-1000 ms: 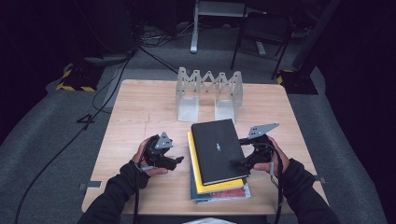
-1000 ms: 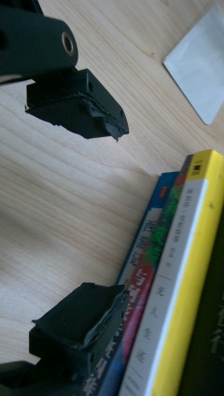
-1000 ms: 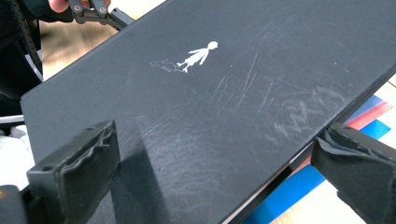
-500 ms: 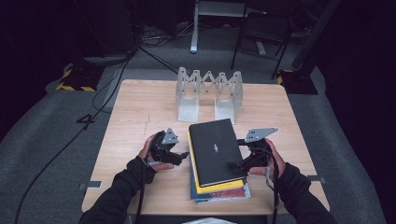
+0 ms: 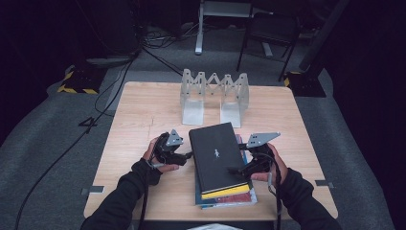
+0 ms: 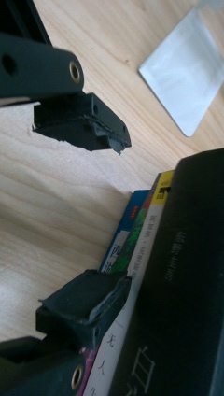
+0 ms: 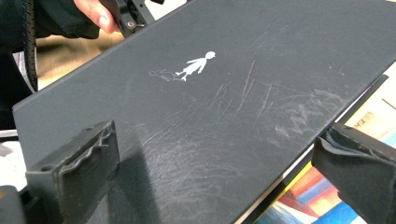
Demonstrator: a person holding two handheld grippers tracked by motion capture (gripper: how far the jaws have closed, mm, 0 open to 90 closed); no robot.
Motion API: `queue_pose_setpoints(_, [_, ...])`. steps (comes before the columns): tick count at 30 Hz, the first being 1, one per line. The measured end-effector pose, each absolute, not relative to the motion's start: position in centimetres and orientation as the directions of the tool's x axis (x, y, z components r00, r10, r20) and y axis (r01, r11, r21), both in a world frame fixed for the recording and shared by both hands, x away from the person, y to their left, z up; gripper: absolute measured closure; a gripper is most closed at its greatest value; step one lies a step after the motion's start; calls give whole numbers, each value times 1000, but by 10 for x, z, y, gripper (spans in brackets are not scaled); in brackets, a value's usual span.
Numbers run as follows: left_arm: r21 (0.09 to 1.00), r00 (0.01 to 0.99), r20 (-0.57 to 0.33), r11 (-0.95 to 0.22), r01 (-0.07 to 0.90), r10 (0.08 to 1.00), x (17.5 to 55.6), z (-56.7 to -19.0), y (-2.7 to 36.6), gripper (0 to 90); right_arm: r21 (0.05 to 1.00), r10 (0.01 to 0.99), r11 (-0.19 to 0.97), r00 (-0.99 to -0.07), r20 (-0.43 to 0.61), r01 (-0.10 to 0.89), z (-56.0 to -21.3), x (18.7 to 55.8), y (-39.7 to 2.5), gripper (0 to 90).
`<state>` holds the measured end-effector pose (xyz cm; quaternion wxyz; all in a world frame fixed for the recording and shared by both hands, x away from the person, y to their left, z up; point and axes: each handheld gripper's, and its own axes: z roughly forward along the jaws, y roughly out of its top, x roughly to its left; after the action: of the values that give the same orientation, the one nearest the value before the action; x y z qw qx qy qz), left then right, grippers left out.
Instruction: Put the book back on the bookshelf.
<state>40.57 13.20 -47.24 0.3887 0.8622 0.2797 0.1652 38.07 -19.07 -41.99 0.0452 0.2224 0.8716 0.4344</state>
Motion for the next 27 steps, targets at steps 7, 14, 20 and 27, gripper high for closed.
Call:
queue_pose_setpoints(7, [777, 777, 58, -517, 359, 627, 414, -476, 134, 371, 793, 412, 512, -905, 110, 330, -421, 382, -189, 15])
queue_pose_setpoints(14, [786, 775, 43, -500, 363, 631, 420, -476, 136, 396, 807, 400, 511, -913, 82, 297, -418, 382, -186, 15])
queue_pose_setpoints(20, [807, 794, 43, -489, 329, 606, 422, -469, 138, 585, 824, 398, 508, -917, 34, 251, -410, 380, -184, 25])
queue_pose_setpoints(27, [857, 788, 31, -423, 296, 614, 429, -452, 143, 611, 839, 370, 501, -929, 16, 214, -406, 383, -182, 66])
